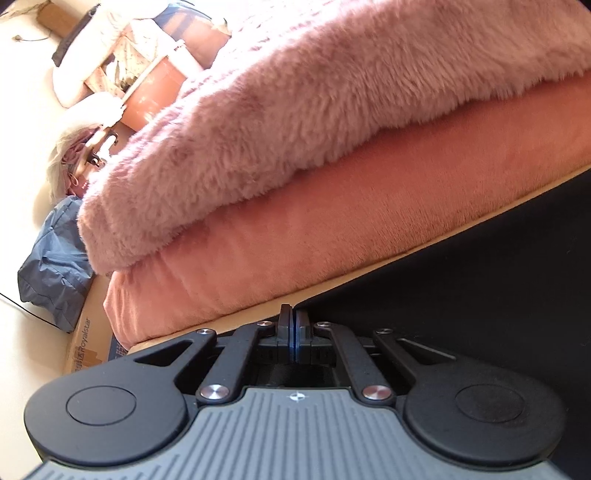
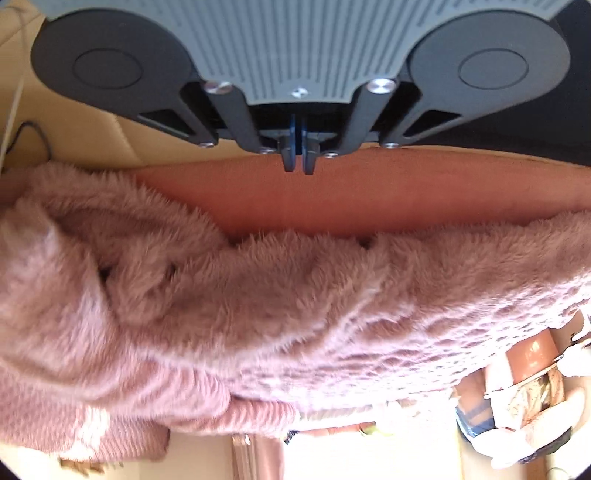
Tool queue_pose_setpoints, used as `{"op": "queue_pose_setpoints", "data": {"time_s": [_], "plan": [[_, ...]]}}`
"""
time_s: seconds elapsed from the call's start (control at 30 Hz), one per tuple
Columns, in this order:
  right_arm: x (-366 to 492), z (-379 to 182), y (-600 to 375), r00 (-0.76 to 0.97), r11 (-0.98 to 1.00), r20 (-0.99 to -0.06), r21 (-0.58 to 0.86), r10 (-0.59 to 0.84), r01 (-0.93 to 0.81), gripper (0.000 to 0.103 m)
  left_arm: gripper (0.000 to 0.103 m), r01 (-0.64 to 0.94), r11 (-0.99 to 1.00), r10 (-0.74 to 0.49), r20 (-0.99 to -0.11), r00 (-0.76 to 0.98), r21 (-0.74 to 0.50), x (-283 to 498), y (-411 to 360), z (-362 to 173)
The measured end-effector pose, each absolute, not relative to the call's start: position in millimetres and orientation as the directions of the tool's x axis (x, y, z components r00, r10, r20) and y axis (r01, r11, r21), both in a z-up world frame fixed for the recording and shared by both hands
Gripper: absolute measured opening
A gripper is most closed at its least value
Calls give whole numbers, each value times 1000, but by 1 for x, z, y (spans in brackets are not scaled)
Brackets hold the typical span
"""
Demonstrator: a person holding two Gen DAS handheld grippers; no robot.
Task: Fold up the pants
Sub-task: 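Lift the pants with both tools and hold them up off the sofa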
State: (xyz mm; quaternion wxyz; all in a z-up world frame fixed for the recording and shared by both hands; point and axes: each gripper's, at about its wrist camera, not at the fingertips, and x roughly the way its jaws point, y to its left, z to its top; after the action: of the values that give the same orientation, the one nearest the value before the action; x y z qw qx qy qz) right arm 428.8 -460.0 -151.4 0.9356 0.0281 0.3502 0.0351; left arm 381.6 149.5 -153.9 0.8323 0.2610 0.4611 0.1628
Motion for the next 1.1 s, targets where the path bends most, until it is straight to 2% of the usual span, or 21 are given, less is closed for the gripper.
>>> {"op": "queue_pose_setpoints", "data": {"time_s": [0.13, 0.23, 0.33, 0.43, 0.5, 0.53, 0.6, 0.67, 0.7, 0.73, 0.8, 0.9, 1.0, 1.1], "plan": [[411, -131, -463, 795, 998, -605, 62, 45, -10, 0, 0, -51, 810, 506, -652, 565, 584, 376, 149, -138], [408, -122, -473, 805, 995, -590, 21, -66, 97, 0, 0, -41, 816, 499, -668, 552, 577, 387, 149, -139], [417, -131, -483, 771, 991, -633, 41, -71, 125, 0, 0, -31, 812, 501, -671, 547, 582, 395, 147, -148], [422, -138, -479, 762, 991, -647, 104, 2, 85, 0, 0, -29, 821, 496, -686, 532, 570, 397, 150, -154], [425, -137, -477, 766, 988, -642, 133, 25, 79, 18, 0, -17, 820, 491, -688, 534, 572, 395, 151, -156], [426, -138, -475, 763, 984, -644, 162, 47, 76, 30, 0, -13, 821, 488, -690, 535, 570, 393, 151, -157], [431, -140, -462, 760, 984, -644, 174, 82, 42, 28, 0, -9, 823, 483, -693, 535, 568, 391, 153, -159], [432, -143, -443, 747, 982, -646, 184, 157, -46, 16, 0, -2, 825, 477, -694, 539, 565, 390, 153, -161], [430, -146, -434, 737, 979, -651, 188, 185, -79, 14, 0, 0, 825, 476, -694, 540, 565, 390, 153, -162], [432, -151, -428, 727, 982, -663, 170, 179, -87, 11, 0, 0, 827, 474, -696, 539, 562, 390, 154, -162], [437, -165, -424, 709, 997, -701, 81, 71, -20, 0, 0, -2, 831, 469, -697, 542, 557, 390, 154, -162], [437, -176, -437, 704, 996, -710, 62, 3, 58, 0, 1, 11, 833, 457, -698, 551, 554, 391, 159, -164], [438, -178, -427, 694, 998, -718, -41, -61, 45, 0, 9, -1, 829, 465, -689, 555, 559, 391, 159, -168], [441, -175, -424, 676, 996, -732, -62, -87, 61, 0, 27, -41, 845, 457, -681, 572, 533, 386, 164, -159]]}}
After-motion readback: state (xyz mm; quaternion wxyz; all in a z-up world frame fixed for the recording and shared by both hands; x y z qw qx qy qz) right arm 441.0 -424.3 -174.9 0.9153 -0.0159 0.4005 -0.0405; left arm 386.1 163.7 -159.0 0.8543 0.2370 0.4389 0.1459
